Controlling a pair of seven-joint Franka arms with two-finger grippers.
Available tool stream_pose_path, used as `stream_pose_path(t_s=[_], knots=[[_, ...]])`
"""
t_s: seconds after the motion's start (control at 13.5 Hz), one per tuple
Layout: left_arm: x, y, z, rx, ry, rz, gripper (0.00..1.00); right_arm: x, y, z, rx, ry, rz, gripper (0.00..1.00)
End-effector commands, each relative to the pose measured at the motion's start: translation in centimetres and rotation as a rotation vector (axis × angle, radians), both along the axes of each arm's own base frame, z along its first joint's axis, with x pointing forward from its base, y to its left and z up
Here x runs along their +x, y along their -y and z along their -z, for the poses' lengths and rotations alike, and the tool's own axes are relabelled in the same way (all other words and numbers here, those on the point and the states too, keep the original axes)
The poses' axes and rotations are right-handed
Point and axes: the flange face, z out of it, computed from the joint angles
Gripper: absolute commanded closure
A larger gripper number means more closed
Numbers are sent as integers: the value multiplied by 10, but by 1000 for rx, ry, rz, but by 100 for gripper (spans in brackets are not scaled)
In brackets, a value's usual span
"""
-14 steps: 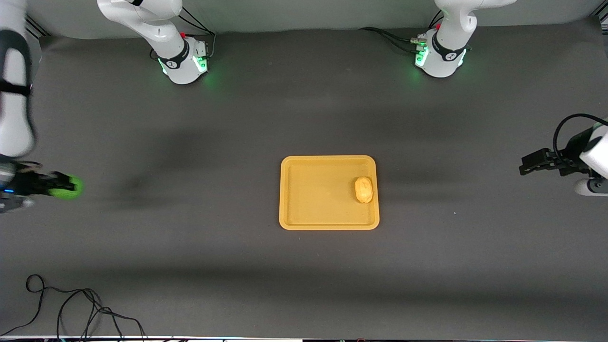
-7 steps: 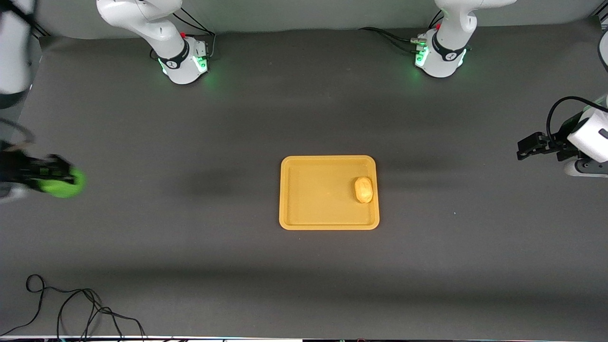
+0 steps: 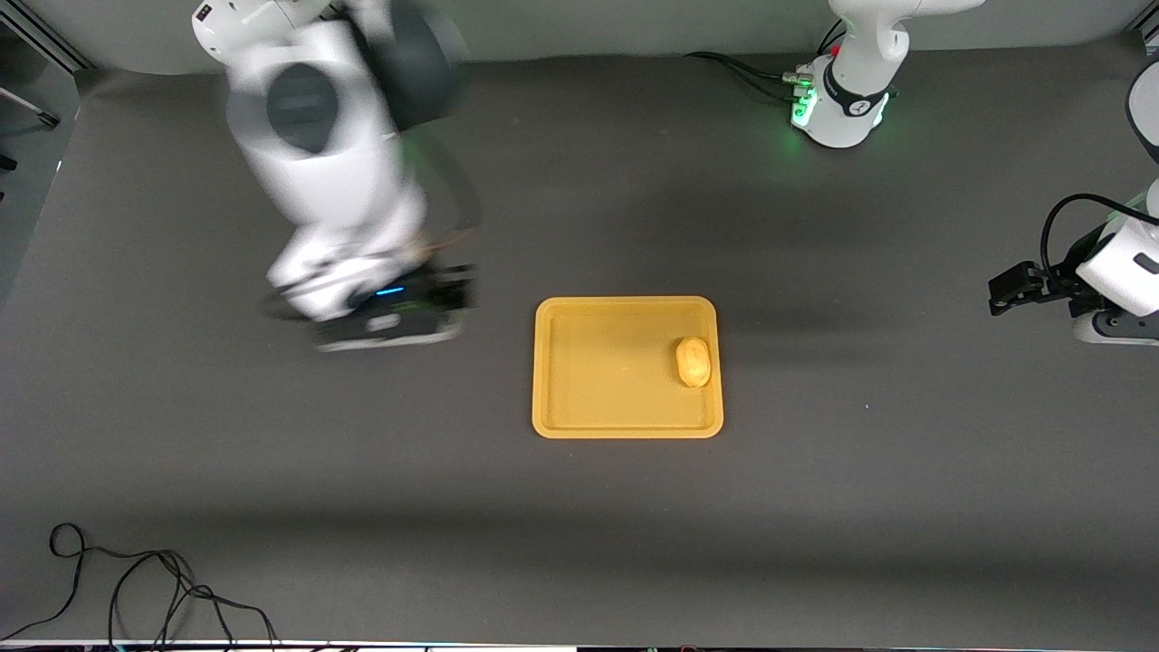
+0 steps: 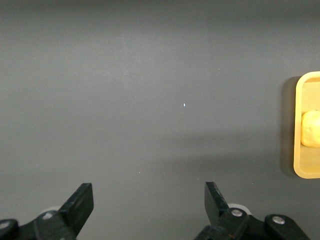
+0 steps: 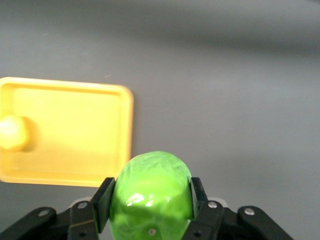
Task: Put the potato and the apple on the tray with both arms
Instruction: 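Carry the apple onto the tray beside the potato with the right gripper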
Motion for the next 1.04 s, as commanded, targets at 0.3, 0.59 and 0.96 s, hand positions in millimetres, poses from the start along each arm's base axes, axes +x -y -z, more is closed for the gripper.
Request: stream_pose_path(t_s=[0.3, 0.59, 0.96], knots=[[-4, -4, -5, 13, 36, 10, 1, -43, -161, 114, 78, 19, 79, 63], [-6, -3, -9, 13, 37, 12, 1, -16, -173, 223, 104, 79, 78, 63], [-2, 0, 1, 13, 27, 18, 1, -3, -164, 297, 96, 97, 84, 63]])
